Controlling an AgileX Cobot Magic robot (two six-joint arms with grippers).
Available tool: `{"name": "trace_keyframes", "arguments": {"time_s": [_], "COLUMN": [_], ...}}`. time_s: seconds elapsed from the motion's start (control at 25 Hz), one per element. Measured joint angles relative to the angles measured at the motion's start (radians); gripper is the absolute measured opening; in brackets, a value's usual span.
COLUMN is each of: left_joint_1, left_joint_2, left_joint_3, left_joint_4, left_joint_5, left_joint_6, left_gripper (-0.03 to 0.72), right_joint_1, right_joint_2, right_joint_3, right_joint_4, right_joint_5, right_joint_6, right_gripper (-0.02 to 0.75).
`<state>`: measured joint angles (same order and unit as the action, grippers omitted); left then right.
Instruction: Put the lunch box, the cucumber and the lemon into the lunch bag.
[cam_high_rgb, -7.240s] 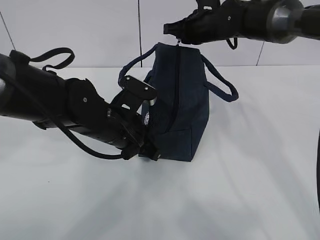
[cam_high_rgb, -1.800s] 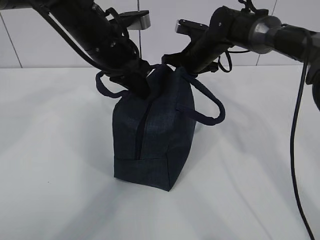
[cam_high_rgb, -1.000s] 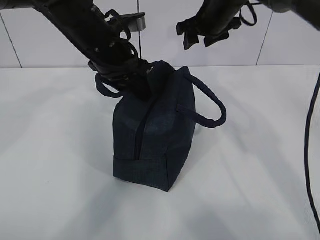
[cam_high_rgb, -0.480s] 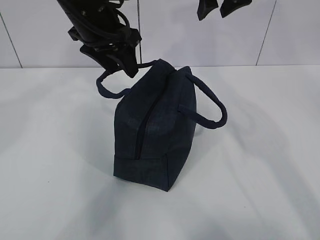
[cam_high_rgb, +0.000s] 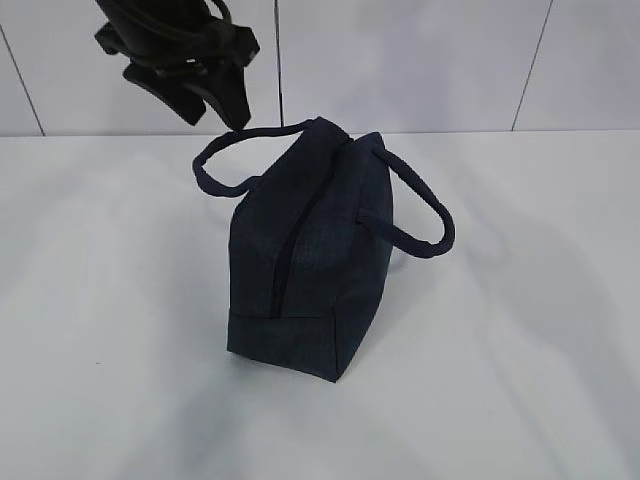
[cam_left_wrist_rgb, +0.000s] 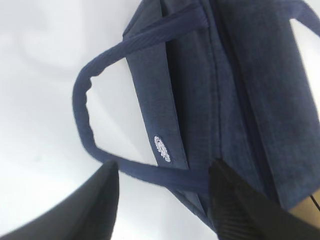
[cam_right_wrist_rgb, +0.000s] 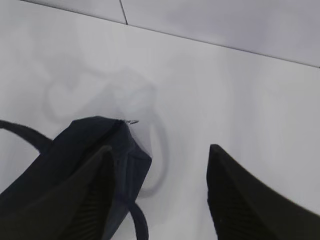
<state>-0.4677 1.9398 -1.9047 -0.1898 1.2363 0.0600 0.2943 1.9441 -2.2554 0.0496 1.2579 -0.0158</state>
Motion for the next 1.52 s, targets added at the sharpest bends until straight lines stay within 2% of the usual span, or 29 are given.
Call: {"name": "trace_keyframes", "arguments": {"time_s": [0.68, 1.0, 1.32, 1.52], "left_joint_1": [0.000, 0.000, 0.000, 0.000], "left_joint_2": [-0.275, -0.443, -0.585, -0.672], "left_joint_3": [0.135, 0.294, 0.341, 0.341], "left_joint_4": [0.045, 0.069, 0.080, 0.042], "left_joint_5": [0.011, 0.014, 0.019, 0.021], "left_joint_6": [-0.009, -0.009, -0.009, -0.009], "left_gripper": [0.363, 0.342, 0.232, 0.221], "right_joint_1": [0.000, 0.000, 0.000, 0.000], "right_joint_2": [-0.545, -0.880, -1.211, -1.367], "right_joint_3": [0.543, 0.771, 0.972, 1.085], "right_joint_4": [0.113, 0.117, 0.122, 0.111], "right_joint_5": [0.004, 0.005, 0.009, 0.013], "right_joint_6": [0.056, 0.056, 0.056, 0.056], "right_gripper": [0.449, 0.515, 0.515, 0.515]}}
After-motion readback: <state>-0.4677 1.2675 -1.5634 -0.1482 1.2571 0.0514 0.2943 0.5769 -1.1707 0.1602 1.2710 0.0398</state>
